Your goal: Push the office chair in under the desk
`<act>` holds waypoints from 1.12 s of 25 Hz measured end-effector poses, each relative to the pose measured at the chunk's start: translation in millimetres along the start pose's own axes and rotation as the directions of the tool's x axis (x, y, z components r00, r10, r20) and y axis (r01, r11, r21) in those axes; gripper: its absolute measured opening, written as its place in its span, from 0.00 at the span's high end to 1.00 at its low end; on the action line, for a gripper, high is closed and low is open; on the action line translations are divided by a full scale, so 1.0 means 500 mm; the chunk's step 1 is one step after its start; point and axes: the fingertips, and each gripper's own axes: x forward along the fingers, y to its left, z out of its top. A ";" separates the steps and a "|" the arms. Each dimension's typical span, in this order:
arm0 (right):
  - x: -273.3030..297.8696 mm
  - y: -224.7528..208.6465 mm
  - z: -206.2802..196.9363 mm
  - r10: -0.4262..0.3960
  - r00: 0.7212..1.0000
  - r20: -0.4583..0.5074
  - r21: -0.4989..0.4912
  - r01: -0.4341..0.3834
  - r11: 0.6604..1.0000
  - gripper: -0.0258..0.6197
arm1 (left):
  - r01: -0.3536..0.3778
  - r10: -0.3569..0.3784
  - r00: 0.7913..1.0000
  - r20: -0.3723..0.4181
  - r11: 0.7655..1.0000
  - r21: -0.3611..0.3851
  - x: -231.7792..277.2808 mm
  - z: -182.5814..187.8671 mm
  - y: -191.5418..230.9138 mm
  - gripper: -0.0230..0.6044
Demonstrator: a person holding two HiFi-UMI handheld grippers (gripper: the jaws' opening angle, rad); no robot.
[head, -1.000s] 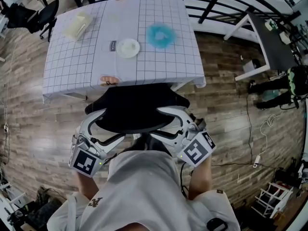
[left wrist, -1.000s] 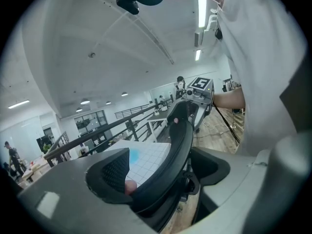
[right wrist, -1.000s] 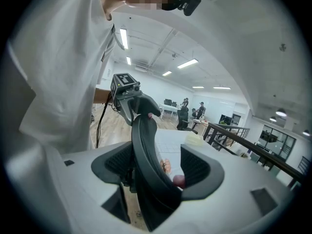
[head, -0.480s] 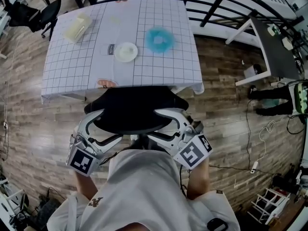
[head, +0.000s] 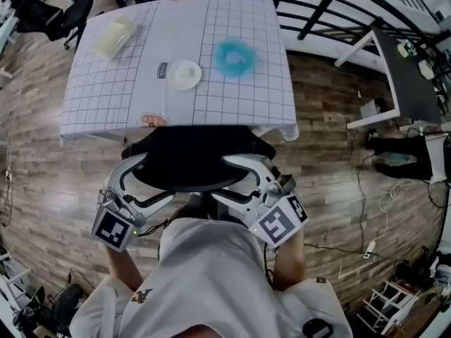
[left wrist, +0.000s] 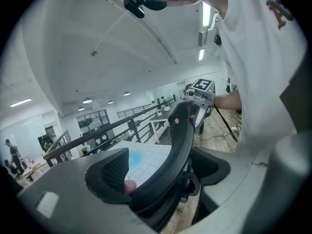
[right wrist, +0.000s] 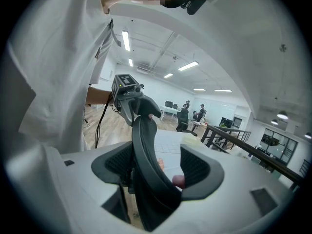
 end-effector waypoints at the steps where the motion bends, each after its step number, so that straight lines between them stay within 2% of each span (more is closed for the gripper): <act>1: 0.000 -0.003 -0.001 -0.002 1.000 0.000 0.001 0.002 1.000 0.47 | 0.001 -0.001 1.000 0.000 1.000 0.002 0.002 0.000 0.002 0.32; 10: 0.000 -0.016 -0.012 -0.003 1.000 -0.026 0.019 0.003 1.000 0.47 | 0.013 -0.013 1.000 -0.015 1.000 -0.013 0.017 -0.003 0.010 0.32; 28: -0.006 -0.054 -0.020 0.008 1.000 -0.015 0.032 -0.008 0.999 0.47 | 0.031 -0.031 0.999 0.024 0.999 -0.011 0.045 0.015 0.034 0.33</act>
